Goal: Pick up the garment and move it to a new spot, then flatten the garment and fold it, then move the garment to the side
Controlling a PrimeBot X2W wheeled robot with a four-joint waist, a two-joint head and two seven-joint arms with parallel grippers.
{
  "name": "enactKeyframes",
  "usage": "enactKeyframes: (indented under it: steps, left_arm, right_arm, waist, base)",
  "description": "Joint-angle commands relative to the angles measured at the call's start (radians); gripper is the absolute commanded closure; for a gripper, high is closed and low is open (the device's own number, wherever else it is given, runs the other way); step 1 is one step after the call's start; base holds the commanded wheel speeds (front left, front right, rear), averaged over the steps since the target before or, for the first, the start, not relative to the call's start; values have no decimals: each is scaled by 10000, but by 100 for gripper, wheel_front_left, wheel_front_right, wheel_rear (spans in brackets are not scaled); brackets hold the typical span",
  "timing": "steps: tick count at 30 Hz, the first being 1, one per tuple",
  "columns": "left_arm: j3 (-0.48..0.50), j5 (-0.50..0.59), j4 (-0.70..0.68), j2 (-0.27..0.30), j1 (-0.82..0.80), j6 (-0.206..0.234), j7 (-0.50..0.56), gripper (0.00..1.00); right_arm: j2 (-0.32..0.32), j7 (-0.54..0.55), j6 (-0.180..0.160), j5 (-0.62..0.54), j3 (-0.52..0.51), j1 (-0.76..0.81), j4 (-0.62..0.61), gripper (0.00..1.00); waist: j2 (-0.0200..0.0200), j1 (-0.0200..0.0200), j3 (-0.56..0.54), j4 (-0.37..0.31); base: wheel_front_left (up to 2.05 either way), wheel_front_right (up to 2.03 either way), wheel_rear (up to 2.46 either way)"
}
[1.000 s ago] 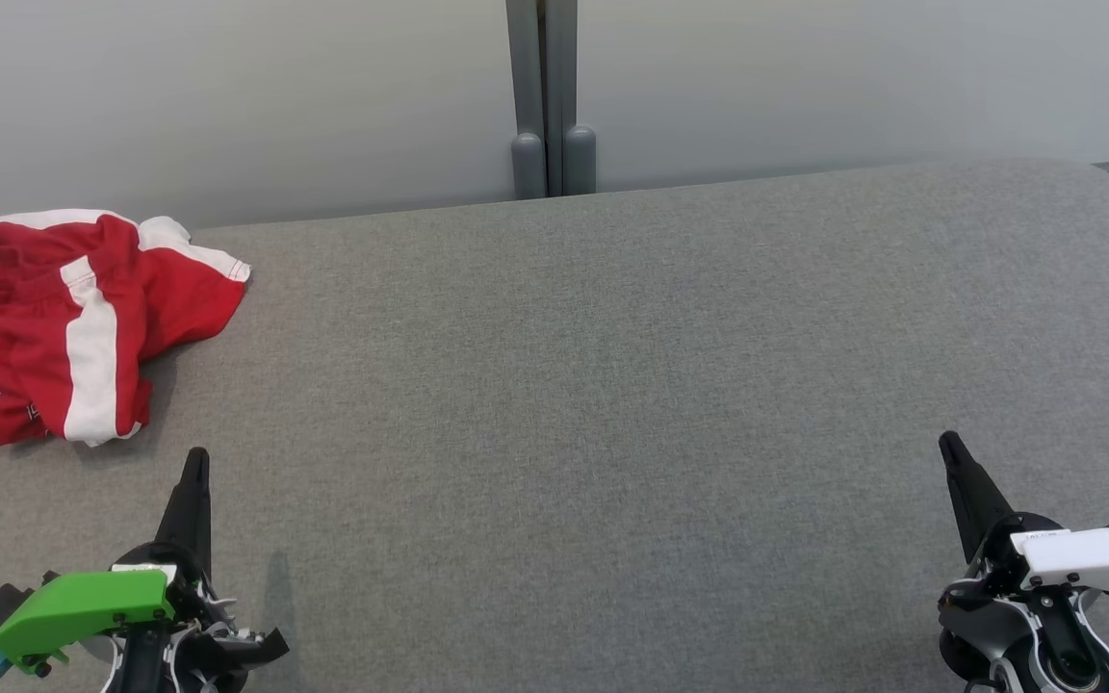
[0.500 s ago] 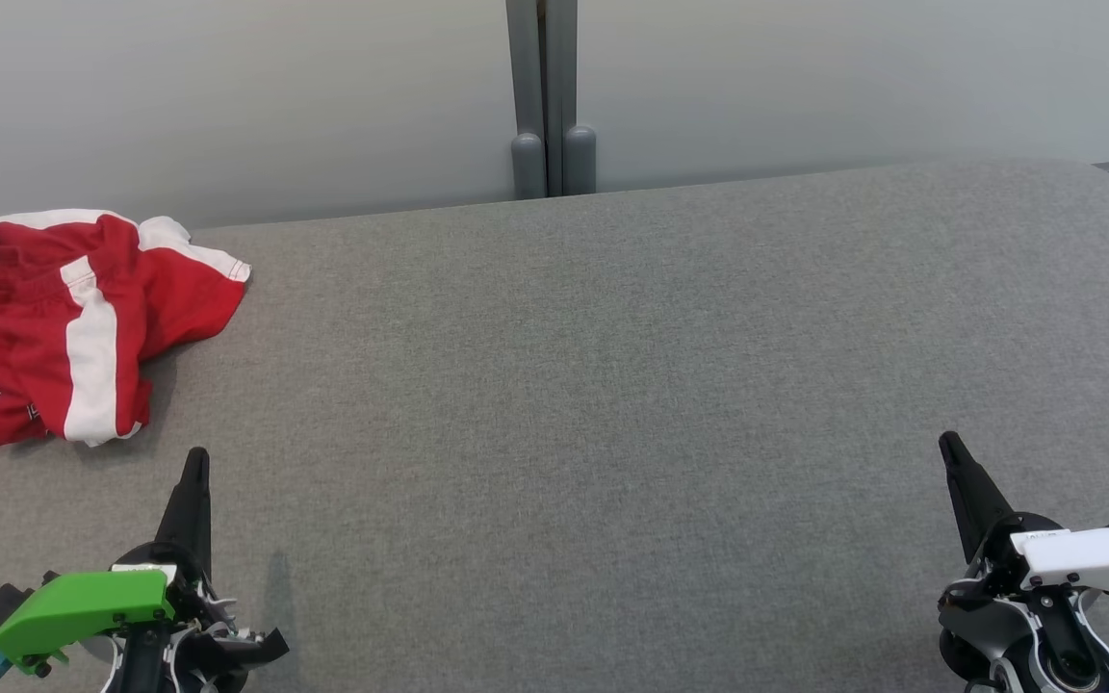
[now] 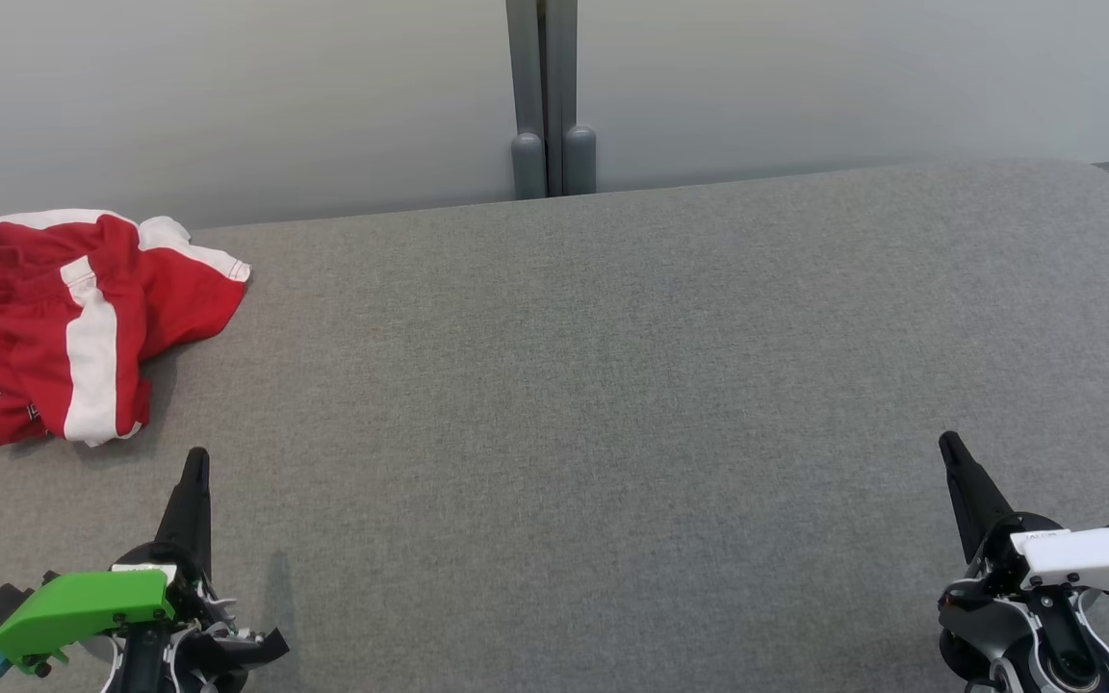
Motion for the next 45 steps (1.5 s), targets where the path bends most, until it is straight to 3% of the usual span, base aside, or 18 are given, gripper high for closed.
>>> enactKeyframes:
  steps: [1, 45]
  left_arm:
    - [5, 71, -9, 29, -146, -58, 13, 100]
    - [5, 72, -10, 29, -147, -60, 15, 100]
  right_arm:
    - [-50, 18, 0, 26, -11, -97, -31, 100]
    - [-51, 18, 0, 26, -13, -97, -32, 100]
  waist:
    - [0, 0, 0, 0]
    - [0, 0, 0, 0]
  base:
    - [0, 0, 0]
    - [0, 0, 0]
